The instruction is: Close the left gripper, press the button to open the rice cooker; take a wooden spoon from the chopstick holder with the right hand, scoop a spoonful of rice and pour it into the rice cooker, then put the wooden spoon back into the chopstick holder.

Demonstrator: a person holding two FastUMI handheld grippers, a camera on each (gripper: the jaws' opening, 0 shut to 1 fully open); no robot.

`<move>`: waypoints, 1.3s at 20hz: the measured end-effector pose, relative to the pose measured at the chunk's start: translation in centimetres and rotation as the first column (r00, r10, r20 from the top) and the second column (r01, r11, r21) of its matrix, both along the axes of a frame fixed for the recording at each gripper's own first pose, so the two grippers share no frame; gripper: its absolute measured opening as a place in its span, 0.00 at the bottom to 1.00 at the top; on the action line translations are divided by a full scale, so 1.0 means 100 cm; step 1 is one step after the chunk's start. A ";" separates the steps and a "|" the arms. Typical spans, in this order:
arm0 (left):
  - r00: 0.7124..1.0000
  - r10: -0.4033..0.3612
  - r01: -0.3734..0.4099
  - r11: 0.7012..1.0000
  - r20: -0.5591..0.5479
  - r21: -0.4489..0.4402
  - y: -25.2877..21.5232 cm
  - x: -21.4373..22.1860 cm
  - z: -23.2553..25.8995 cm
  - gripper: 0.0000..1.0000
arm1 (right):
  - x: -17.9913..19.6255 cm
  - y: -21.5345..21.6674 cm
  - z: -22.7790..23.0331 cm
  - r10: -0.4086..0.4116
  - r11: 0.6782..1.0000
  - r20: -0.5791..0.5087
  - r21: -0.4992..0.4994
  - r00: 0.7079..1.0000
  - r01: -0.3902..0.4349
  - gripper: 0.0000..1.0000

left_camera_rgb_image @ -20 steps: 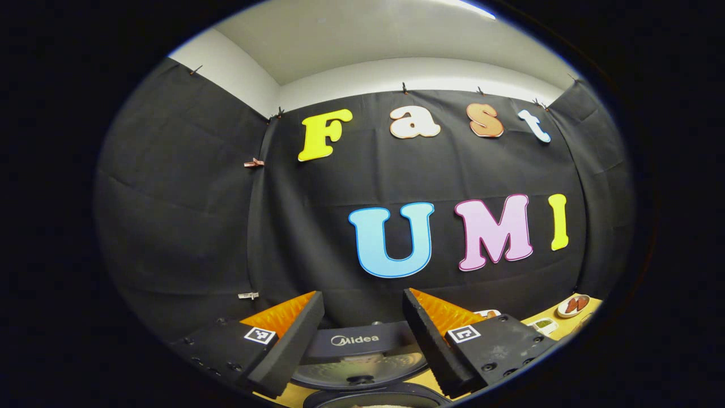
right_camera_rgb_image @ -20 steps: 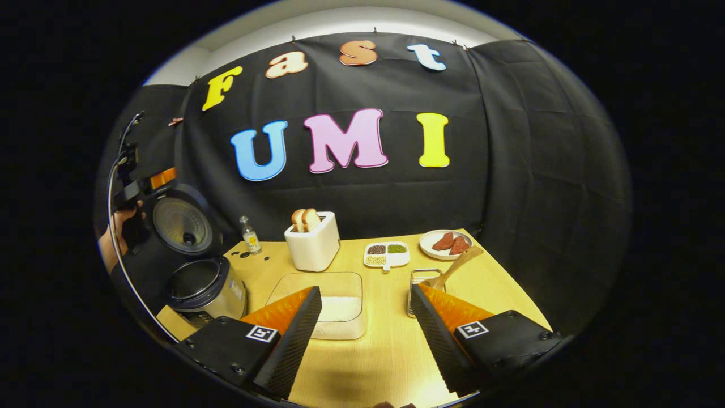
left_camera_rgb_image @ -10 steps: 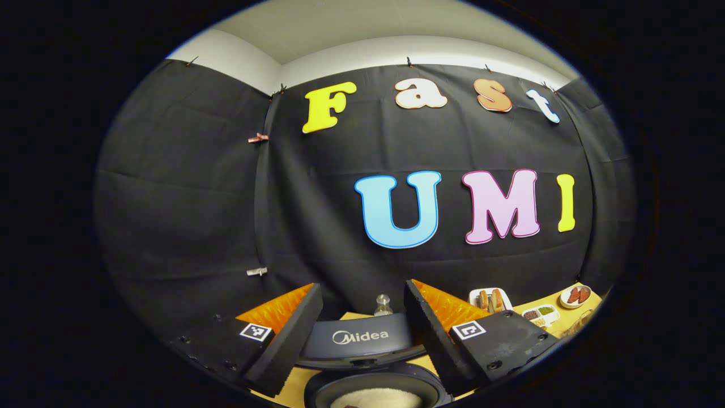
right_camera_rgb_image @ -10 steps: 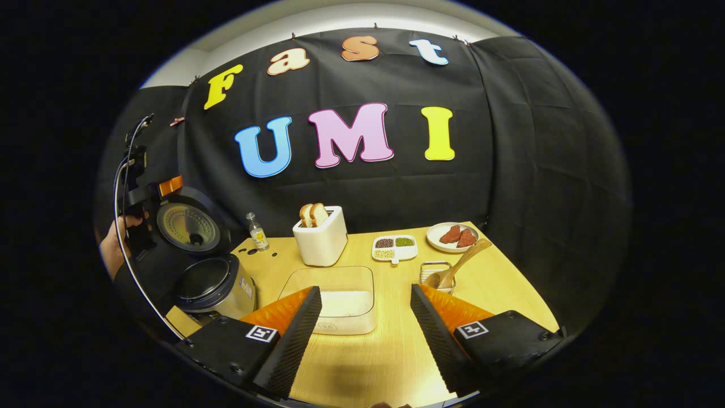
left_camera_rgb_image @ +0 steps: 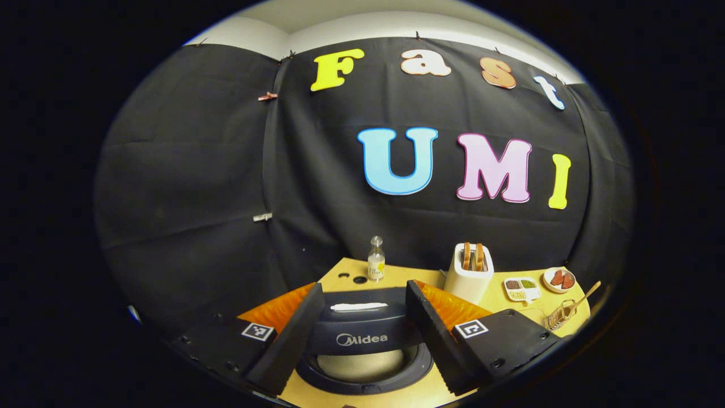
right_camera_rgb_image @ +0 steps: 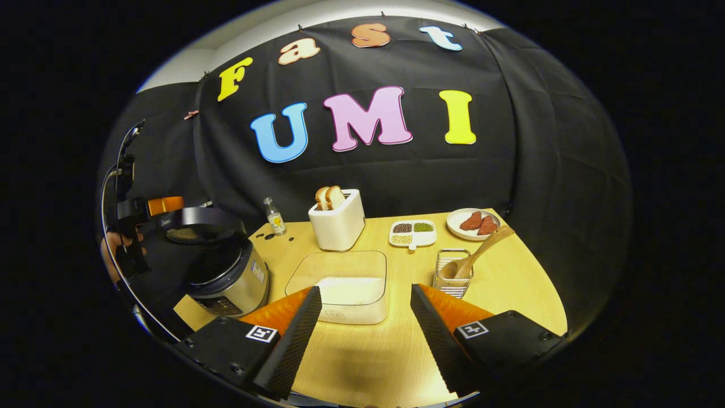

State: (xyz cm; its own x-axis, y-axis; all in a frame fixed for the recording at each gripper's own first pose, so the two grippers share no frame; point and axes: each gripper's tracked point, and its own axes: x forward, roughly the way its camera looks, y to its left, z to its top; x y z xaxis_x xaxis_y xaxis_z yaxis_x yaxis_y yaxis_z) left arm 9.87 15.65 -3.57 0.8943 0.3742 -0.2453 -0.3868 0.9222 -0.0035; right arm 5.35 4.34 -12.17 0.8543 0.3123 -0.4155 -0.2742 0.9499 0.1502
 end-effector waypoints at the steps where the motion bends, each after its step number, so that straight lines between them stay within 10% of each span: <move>1: 1.000 0.008 -0.008 1.000 -0.020 -0.004 -0.002 -0.004 -0.010 1.00 | 0.000 -0.002 -0.002 0.008 1.000 -0.006 -0.002 1.000 -0.008 0.99; 13: 0.986 0.022 -0.030 0.998 -0.167 -0.051 -0.017 -0.024 -0.119 1.00 | 0.018 -0.034 -0.015 0.050 0.999 -0.042 -0.006 0.998 -0.051 0.99; 26: 0.988 -0.013 0.007 0.999 -0.151 -0.039 -0.020 -0.022 -0.122 1.00 | 0.037 -0.074 -0.037 0.037 0.999 -0.080 0.011 0.996 -0.036 0.99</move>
